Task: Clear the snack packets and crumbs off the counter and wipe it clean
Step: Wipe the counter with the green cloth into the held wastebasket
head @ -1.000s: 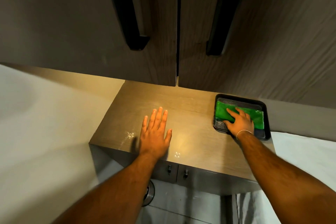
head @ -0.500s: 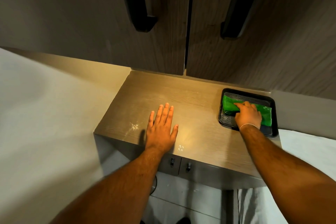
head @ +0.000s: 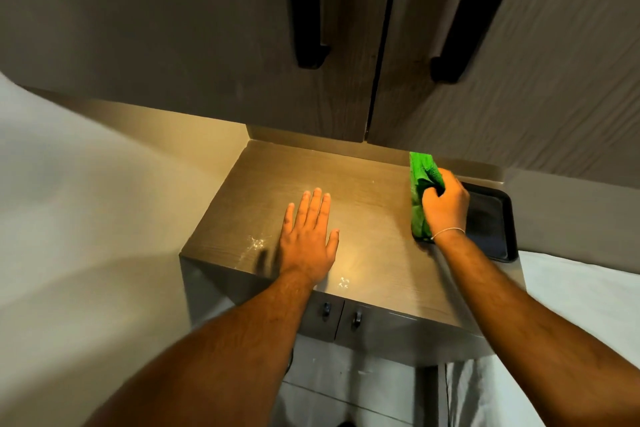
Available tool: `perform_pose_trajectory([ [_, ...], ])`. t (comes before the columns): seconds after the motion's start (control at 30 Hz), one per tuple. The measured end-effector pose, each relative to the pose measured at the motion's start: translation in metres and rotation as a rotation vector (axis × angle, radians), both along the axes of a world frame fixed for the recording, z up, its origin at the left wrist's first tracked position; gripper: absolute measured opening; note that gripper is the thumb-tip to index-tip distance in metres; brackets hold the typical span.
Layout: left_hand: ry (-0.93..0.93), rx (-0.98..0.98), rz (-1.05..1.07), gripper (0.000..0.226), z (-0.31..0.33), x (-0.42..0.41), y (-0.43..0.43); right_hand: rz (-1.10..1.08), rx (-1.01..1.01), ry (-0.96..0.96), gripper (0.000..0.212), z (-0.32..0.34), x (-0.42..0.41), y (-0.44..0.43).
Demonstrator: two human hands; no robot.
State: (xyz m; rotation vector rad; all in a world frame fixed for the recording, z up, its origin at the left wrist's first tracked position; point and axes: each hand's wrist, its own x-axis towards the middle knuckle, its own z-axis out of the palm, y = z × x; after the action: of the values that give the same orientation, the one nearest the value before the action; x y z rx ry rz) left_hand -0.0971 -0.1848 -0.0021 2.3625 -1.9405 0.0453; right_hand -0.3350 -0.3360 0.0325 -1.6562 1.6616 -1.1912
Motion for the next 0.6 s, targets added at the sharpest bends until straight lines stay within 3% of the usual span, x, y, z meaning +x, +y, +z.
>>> perform_pose_trajectory([
  [0.17,0.071,-0.033,0.072,0.077,-0.004,0.02,0.026,0.133,0.119,-0.287,0.014,0.017,0.066,0.041],
  [0.3,0.136,-0.049,0.163,0.077,-0.016,0.041,0.069,0.274,0.588,-0.791,0.01,-0.003,0.119,0.088],
  [0.33,0.145,-0.048,0.188,0.077,-0.021,0.048,0.083,0.33,0.731,-0.863,0.023,-0.008,0.133,0.105],
  [0.43,0.193,-0.026,0.277,0.079,-0.038,0.073,0.126,0.452,0.929,-0.864,0.043,-0.03,0.167,0.151],
  [0.6,0.304,0.056,0.42,0.094,-0.076,0.093,0.187,0.514,1.002,-0.695,0.04,-0.068,0.199,0.207],
])
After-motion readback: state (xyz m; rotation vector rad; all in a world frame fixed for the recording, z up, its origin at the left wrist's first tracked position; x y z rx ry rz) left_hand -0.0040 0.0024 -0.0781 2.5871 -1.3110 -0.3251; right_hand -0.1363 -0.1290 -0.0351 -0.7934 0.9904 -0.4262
